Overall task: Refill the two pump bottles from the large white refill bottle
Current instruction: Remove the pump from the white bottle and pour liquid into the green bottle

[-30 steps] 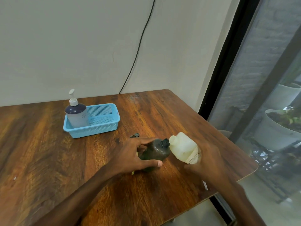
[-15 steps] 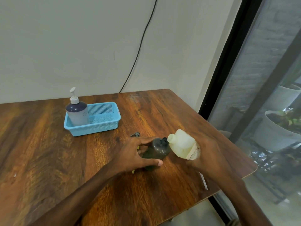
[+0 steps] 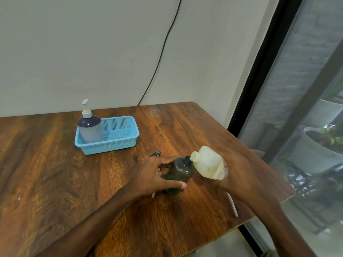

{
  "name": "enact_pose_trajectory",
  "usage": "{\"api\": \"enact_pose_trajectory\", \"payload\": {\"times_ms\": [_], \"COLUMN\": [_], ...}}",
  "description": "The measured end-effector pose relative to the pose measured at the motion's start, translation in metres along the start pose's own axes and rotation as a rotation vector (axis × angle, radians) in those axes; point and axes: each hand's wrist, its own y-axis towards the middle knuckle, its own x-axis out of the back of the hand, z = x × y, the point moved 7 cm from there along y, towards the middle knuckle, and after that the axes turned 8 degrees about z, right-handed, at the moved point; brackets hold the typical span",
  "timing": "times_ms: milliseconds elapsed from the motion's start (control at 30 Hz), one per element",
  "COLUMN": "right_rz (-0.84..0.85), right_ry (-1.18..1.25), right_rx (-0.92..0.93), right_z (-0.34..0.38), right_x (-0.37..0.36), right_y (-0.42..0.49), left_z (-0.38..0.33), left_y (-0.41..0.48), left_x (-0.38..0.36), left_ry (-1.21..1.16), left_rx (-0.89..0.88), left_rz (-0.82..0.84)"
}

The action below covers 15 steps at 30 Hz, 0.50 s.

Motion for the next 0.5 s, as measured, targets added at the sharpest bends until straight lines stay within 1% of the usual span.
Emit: {"api": "enact_pose_trajectory", "payload": {"times_ms": [33, 67, 100, 133, 200, 300, 500], "right_rz": [0.043, 0.031, 0.000, -0.007, -0.054, -0.011, -0.014], "right_ry": [0.009, -0.017, -0.047, -0.052, -0.080, -0.117, -0.112], "right_rx": [0.012, 0.027, -0.020, -0.010, 0.076, 0.036, 0.036], "right_z": [0.006, 0.026, 0.045, 0.058, 0.072, 0.070, 0.078], "right_x": [0.005, 0.015, 0.029, 0.041, 0.050, 0.042, 0.048], "right_y": [-0.005, -0.004, -0.001, 0.001, -0.001, -0.001, 0.001], "left_z": [0.000, 0.000, -0.001, -0.001, -0.001, -0.003, -0.002], "left_y": [0.000, 0.000, 0.000, 0.000, 0.000, -0.001, -0.001], "left_x": [0.000, 0.000, 0.000, -0.001, -0.001, 0.000, 0.001], "left_ry": [0.000, -0.002, -0.008, -0.013, -0.019, -0.035, -0.046], "left_rx": [0.001, 0.001, 0.000, -0.002, -0.010, -0.013, -0.023], "left_rz": [0.001, 0.004, 0.008, 0.009, 0.006, 0.004, -0.015]}}
